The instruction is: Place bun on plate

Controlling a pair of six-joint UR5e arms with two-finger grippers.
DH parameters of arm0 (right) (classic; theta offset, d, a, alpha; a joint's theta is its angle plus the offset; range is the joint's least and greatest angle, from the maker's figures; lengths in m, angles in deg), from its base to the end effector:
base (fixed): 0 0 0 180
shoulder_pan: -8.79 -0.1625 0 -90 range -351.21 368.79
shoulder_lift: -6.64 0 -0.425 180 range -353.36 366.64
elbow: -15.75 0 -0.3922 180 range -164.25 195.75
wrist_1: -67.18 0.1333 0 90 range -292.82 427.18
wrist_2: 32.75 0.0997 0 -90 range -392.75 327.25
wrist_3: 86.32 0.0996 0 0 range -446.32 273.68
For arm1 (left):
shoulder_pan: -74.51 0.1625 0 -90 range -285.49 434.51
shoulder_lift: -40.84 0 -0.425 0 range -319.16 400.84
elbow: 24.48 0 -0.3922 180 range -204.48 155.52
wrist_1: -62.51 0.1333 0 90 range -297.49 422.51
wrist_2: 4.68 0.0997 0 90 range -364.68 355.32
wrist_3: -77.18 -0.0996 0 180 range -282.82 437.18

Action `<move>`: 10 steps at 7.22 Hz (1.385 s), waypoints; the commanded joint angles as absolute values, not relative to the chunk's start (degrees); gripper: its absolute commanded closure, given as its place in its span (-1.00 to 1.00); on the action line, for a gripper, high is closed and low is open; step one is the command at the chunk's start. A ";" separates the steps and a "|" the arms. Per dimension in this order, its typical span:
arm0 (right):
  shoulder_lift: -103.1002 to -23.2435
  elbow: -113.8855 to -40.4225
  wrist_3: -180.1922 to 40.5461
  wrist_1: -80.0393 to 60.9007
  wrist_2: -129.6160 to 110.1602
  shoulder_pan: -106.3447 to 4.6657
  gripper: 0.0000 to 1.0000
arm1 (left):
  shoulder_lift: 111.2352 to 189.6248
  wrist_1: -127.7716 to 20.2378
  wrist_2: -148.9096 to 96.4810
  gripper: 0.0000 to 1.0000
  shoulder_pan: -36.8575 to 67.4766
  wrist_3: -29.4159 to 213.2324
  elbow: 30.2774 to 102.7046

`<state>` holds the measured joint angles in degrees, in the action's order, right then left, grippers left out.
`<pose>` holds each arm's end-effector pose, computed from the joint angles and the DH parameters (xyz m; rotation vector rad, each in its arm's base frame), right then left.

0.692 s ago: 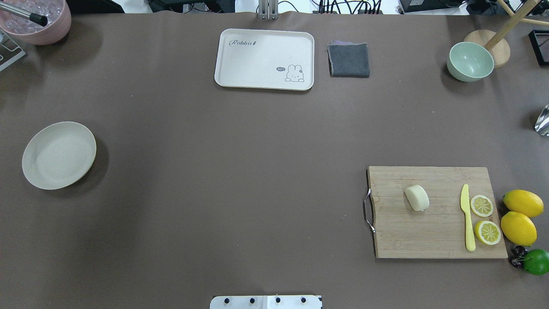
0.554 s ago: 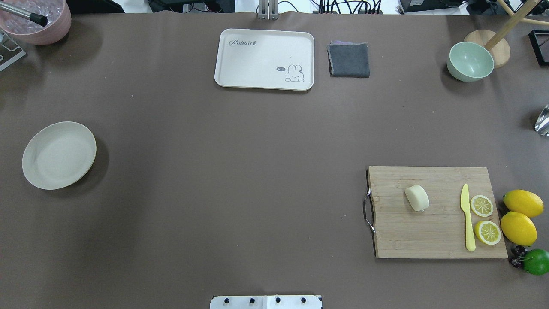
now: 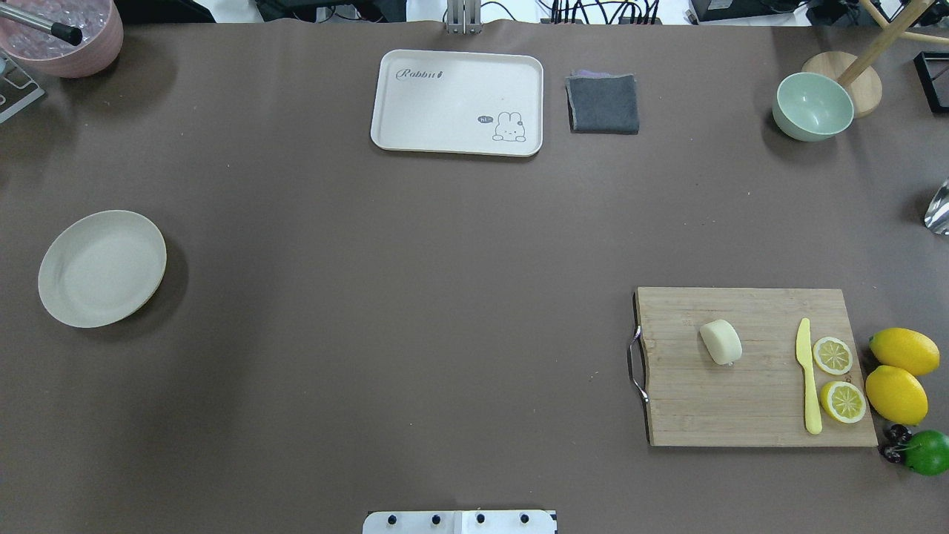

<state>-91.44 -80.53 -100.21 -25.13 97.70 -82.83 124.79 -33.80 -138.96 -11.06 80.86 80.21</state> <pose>0.0807 -0.4242 0.6783 0.0272 -0.7095 -0.1798 -0.0282 -0.4612 0.5694 0.1928 0.7840 0.1132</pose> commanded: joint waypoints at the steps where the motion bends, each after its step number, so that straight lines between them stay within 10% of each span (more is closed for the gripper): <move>1: -91.45 -80.22 -100.21 -25.11 97.68 -82.79 -1.00 | 124.60 -33.73 -139.07 -0.95 -11.54 80.78 79.93; 10: -87.76 -78.99 -95.21 -25.28 98.99 -82.53 -1.00 | 121.87 -23.18 -138.98 -0.95 -13.56 70.41 81.78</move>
<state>-88.65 -78.95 -97.19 -25.24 98.30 -82.51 122.13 -23.11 -138.99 -13.55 70.60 81.92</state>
